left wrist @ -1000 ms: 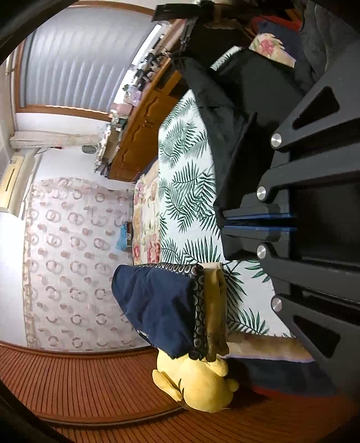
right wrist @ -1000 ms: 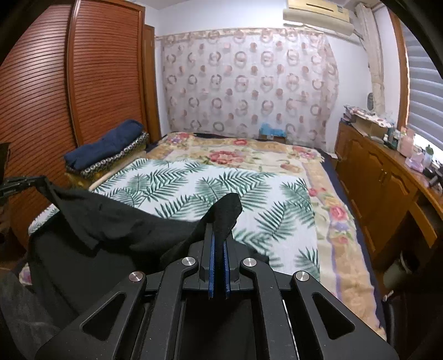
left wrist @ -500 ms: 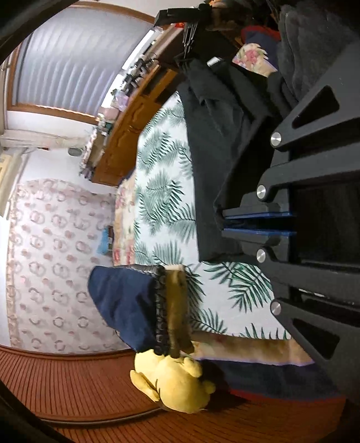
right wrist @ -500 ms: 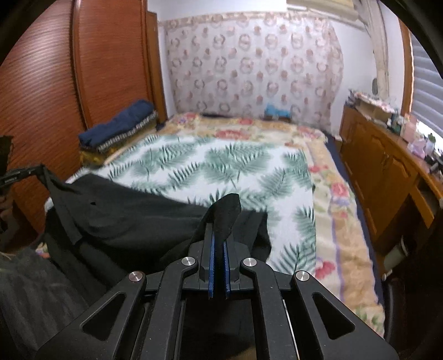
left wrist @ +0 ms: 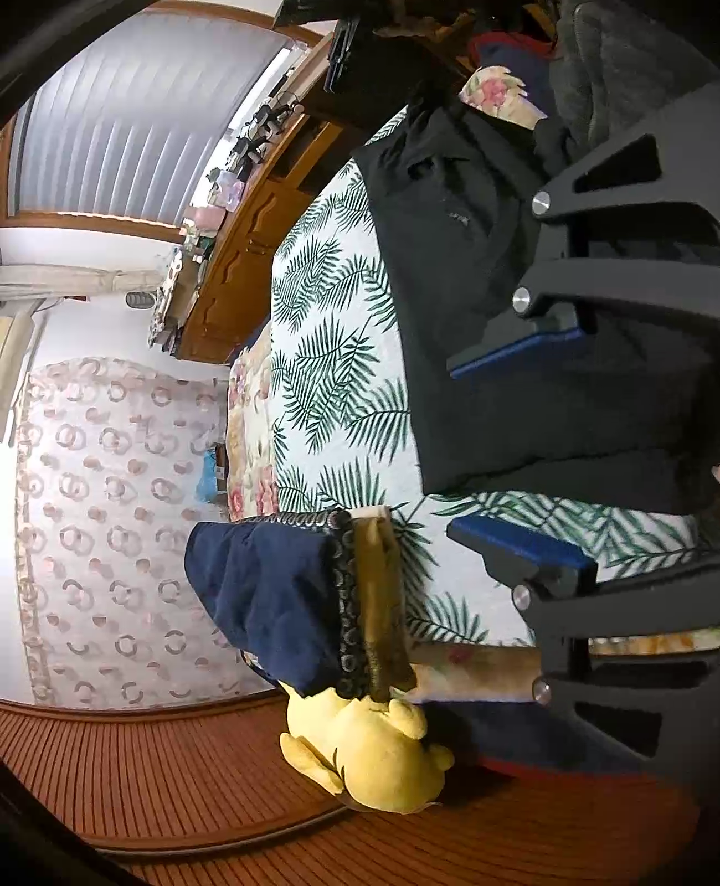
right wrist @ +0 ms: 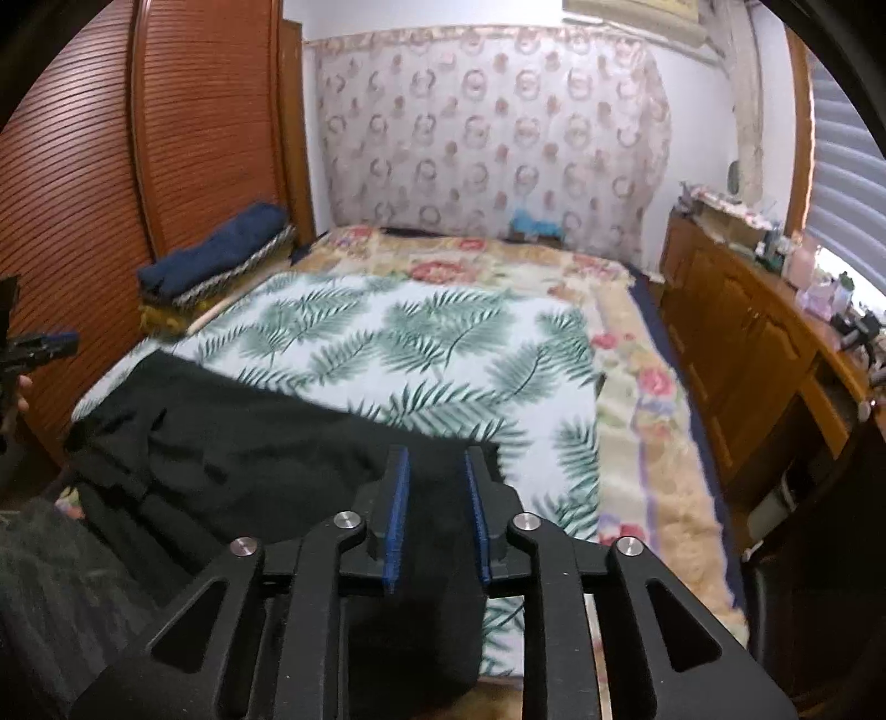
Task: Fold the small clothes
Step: 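Lift the black shirt off the bed with both grippers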
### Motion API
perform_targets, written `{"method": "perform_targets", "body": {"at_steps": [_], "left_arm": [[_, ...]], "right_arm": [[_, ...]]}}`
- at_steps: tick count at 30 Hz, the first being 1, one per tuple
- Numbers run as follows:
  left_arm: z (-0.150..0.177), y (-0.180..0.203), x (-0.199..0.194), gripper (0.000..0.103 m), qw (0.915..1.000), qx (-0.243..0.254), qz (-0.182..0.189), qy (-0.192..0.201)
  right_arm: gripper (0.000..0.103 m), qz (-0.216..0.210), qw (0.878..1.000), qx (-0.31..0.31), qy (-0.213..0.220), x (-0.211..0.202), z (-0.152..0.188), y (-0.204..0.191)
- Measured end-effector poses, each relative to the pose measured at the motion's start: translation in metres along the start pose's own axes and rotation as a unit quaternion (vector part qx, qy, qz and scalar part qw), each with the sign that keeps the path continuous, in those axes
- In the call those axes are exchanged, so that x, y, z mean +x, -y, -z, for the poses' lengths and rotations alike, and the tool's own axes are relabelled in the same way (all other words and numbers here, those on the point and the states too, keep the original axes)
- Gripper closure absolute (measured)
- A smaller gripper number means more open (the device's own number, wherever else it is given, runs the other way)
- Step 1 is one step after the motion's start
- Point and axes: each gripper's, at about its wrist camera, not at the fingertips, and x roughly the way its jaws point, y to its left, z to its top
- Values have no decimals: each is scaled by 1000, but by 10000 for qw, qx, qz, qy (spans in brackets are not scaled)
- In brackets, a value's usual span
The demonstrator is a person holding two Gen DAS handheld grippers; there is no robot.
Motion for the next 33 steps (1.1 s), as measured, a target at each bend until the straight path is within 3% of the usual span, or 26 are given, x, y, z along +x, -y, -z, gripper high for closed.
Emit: {"method": "perform_targets", "body": {"at_steps": [6,19,28,33], "left_arm": [[-11,-6,43,51,9998,-31,12,-200],[-10,-27,119,51,9962,-213,-182,-827],[0,-30,137,51,9939,-230,-169,-1068],[1,-31,136,49,9948,-194,-162,-985]], "right_arm": [[56,47,10000,3,-64,32,-12,7],[47,161,9955,74,-929,129,8,17],[42,283,9939,200,-1043,145,20,20],[35,192,9930,416,-1087,148,22,27]]}}
